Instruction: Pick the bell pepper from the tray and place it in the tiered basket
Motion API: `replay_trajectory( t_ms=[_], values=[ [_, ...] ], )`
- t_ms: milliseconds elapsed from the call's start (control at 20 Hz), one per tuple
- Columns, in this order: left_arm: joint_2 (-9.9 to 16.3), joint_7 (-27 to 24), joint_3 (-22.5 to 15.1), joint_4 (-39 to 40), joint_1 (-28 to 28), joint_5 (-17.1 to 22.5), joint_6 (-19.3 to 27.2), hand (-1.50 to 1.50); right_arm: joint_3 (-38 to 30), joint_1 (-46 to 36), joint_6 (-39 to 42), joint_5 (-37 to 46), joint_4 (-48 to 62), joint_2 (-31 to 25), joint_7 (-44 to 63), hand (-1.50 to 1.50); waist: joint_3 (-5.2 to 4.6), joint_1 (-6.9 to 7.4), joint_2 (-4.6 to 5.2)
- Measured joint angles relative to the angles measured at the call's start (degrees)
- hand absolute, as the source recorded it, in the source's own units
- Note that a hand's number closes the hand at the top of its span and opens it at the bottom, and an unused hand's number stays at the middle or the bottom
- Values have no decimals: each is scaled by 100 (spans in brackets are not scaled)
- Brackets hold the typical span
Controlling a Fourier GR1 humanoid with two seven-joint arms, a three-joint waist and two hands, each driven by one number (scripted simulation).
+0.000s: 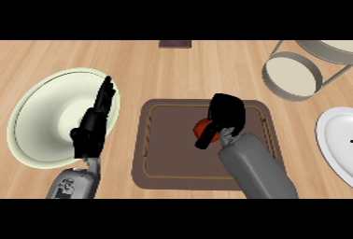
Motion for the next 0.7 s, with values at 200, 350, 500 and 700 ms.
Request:
replay_trajectory(
  t_ms=[200,350,500,700],
  values=[
    [10,-2,-25,-52,-22,5,-37,0,-893,-426,16,131,614,-103,1014,150,-2,100,49],
    [-30,-45,-87,-32,-11,-24,-36,0,-1361,-926,-90,435,1118,-228,1452,150,1,170,80],
    [4,-22,-50,14,-70,0,-80,0,-1655,-1516,-129,763,1501,-248,1809,150,3,186,73],
    [-36,22,-71,31,-84,-12,-63,0,-1983,-2378,-104,1200,1879,-420,2052,150,4,185,52]
  ],
)
